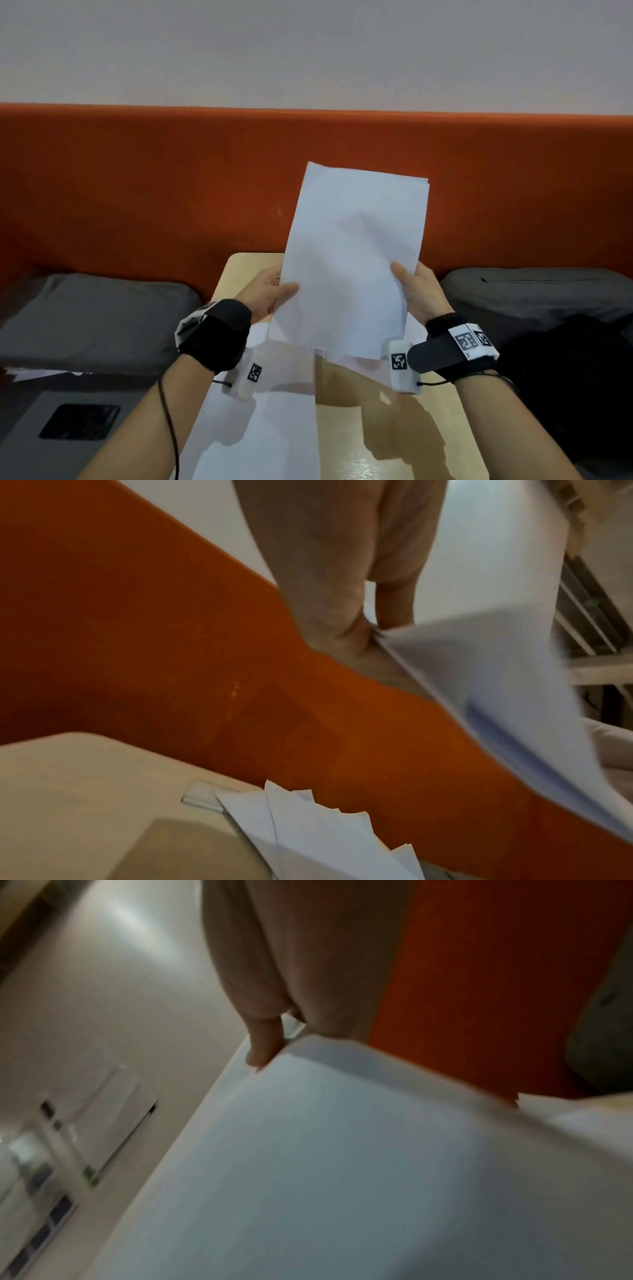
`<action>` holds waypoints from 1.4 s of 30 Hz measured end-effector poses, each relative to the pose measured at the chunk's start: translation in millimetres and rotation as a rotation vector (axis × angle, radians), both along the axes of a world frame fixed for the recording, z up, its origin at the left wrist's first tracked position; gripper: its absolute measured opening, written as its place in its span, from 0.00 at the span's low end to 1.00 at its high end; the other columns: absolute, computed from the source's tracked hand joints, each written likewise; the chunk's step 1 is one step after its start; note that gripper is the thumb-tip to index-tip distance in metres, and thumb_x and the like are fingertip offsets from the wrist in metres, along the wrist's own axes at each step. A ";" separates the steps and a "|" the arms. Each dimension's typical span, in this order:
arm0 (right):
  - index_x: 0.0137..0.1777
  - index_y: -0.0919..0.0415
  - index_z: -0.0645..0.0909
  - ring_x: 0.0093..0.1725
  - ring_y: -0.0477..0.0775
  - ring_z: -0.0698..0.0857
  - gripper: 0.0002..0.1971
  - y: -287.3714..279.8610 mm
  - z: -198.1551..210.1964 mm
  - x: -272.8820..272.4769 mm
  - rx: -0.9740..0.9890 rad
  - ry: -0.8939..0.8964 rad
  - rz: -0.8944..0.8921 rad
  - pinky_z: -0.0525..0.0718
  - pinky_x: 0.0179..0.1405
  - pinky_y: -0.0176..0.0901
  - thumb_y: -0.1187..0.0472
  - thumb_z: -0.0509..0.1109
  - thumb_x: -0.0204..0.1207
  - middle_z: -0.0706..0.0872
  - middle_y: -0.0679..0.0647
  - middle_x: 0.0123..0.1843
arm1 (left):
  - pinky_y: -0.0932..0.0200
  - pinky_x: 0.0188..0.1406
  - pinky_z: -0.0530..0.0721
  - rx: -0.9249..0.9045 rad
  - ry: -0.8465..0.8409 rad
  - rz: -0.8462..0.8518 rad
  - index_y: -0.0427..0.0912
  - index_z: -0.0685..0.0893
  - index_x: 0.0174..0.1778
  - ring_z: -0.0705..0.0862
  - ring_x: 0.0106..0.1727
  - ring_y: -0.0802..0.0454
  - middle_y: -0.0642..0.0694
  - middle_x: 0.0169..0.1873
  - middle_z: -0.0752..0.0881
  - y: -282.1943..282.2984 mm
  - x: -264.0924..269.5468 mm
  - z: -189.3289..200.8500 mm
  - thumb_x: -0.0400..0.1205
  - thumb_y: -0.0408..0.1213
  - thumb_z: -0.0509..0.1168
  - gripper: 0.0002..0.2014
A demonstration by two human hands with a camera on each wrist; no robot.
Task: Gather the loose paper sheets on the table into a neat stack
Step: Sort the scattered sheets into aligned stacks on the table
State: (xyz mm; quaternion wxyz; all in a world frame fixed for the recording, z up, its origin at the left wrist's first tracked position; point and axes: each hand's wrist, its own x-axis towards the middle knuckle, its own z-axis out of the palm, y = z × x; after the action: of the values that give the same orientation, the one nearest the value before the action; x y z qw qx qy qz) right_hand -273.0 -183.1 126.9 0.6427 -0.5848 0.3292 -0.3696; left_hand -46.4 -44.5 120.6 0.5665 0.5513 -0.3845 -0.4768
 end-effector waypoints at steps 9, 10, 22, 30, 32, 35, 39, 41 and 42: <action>0.59 0.58 0.81 0.56 0.54 0.86 0.09 -5.7 -3.0 -3.2 -0.007 -0.134 -0.094 0.81 0.62 0.53 0.64 0.64 0.81 0.87 0.52 0.56 | 0.62 0.41 0.89 0.197 -0.058 -0.054 0.39 0.84 0.50 0.90 0.41 0.54 0.50 0.40 0.91 9.4 4.8 -21.3 0.76 0.18 0.64 0.14; 0.58 0.56 0.81 0.59 0.56 0.86 0.10 -5.5 -3.1 -3.6 -0.004 -0.144 -0.089 0.80 0.63 0.54 0.58 0.68 0.77 0.87 0.53 0.58 | 0.63 0.38 0.88 0.192 -0.058 -0.026 0.39 0.84 0.49 0.90 0.39 0.54 0.50 0.38 0.92 9.1 5.0 -22.5 0.76 0.17 0.64 0.13; 0.58 0.60 0.85 0.53 0.53 0.88 0.14 -3.2 -2.8 -5.8 -0.090 -0.060 -0.008 0.87 0.53 0.44 0.57 0.73 0.74 0.85 0.63 0.59 | 0.72 0.38 0.84 -0.094 -0.210 0.213 0.34 0.78 0.56 0.87 0.36 0.68 0.59 0.35 0.89 -12.1 -10.5 3.6 0.77 0.18 0.63 0.14; 0.49 0.53 0.85 0.51 0.55 0.87 0.08 5.4 -5.4 0.0 -0.109 -0.038 -0.071 0.86 0.49 0.46 0.60 0.77 0.71 0.87 0.59 0.53 | 0.74 0.39 0.81 -0.281 -0.257 0.413 0.36 0.80 0.54 0.84 0.37 0.71 0.53 0.43 0.85 -13.3 -27.3 -3.2 0.77 0.21 0.66 0.12; 0.49 0.56 0.81 0.46 0.52 0.86 0.10 7.4 -14.5 2.0 -0.108 0.018 -0.067 0.85 0.42 0.34 0.72 0.70 0.74 0.87 0.52 0.47 | 0.75 0.37 0.80 -0.267 -0.246 0.403 0.36 0.79 0.53 0.82 0.34 0.73 0.52 0.40 0.85 -11.4 -28.1 -11.1 0.76 0.23 0.69 0.13; 0.52 0.63 0.80 0.44 0.47 0.84 0.08 10.0 -22.8 5.2 -0.119 0.125 -0.058 0.83 0.38 0.28 0.74 0.66 0.78 0.86 0.55 0.48 | 0.74 0.37 0.80 -0.233 -0.235 0.399 0.41 0.81 0.45 0.82 0.34 0.70 0.59 0.33 0.87 -11.0 -28.8 -15.8 0.72 0.31 0.70 0.08; 0.58 0.63 0.80 0.51 0.55 0.85 0.10 3.3 -18.6 8.9 -0.118 0.125 -0.131 0.82 0.53 0.45 0.72 0.65 0.79 0.86 0.56 0.52 | 0.75 0.38 0.81 -0.233 -0.246 0.420 0.37 0.80 0.51 0.84 0.35 0.70 0.51 0.41 0.85 -17.8 -28.1 -7.0 0.80 0.23 0.63 0.07; 0.61 0.63 0.80 0.54 0.57 0.85 0.12 0.7 -18.3 9.1 -0.108 0.131 -0.150 0.82 0.57 0.50 0.70 0.65 0.79 0.87 0.57 0.55 | 0.75 0.38 0.82 -0.225 -0.248 0.424 0.36 0.79 0.53 0.84 0.36 0.71 0.49 0.44 0.84 -21.1 -27.5 -6.0 0.81 0.23 0.62 0.08; 0.61 0.63 0.80 0.54 0.57 0.85 0.12 0.2 -20.0 8.9 -0.099 0.154 -0.144 0.81 0.58 0.50 0.70 0.65 0.79 0.86 0.57 0.55 | 0.76 0.38 0.81 -0.207 -0.248 0.421 0.36 0.79 0.54 0.85 0.36 0.70 0.48 0.46 0.84 -21.7 -28.0 -7.1 0.81 0.24 0.61 0.08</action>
State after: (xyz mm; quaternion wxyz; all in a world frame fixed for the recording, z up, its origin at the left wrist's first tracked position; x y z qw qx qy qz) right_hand -264.1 -182.8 106.9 0.5574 -0.6174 0.4002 -0.3846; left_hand -74.4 -66.1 113.5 0.6551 0.6124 -0.3746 -0.2355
